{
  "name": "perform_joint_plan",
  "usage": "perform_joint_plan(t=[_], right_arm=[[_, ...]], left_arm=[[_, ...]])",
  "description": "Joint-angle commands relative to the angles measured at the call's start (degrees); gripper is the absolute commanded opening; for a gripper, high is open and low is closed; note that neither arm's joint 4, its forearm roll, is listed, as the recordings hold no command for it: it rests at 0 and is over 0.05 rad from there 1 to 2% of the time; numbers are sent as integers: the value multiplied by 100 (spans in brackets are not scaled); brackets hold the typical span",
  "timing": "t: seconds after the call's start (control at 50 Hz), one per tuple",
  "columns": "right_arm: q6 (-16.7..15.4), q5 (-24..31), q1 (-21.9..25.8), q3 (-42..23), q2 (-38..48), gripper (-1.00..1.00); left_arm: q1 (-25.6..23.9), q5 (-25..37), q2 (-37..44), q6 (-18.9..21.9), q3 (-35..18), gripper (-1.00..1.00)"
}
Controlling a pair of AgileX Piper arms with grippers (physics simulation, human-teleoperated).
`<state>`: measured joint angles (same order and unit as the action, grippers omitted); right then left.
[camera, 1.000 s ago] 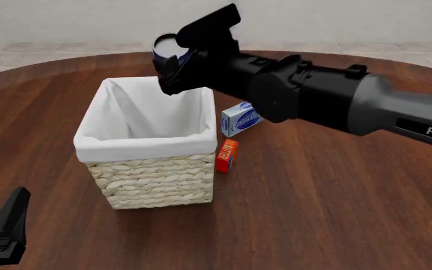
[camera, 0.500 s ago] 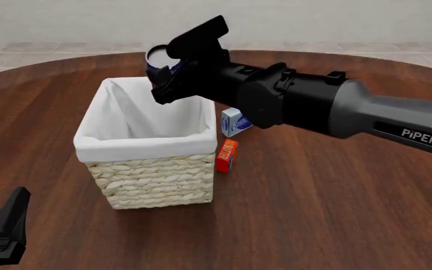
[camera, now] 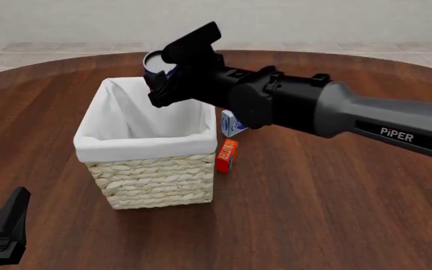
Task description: Pick up the alphabet soup and put it in the basket.
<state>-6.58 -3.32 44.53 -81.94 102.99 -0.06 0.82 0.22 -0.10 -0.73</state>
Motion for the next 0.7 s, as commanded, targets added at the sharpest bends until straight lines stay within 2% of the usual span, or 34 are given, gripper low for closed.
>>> perform_joint_plan(t=[0.02, 0.7], right_arm=[[150, -22, -20, -148, 145, -100], [231, -59, -31, -228, 434, -100]], left_arm=[[0, 0, 0, 0, 0, 100], [0, 0, 0, -1, 0, 100]])
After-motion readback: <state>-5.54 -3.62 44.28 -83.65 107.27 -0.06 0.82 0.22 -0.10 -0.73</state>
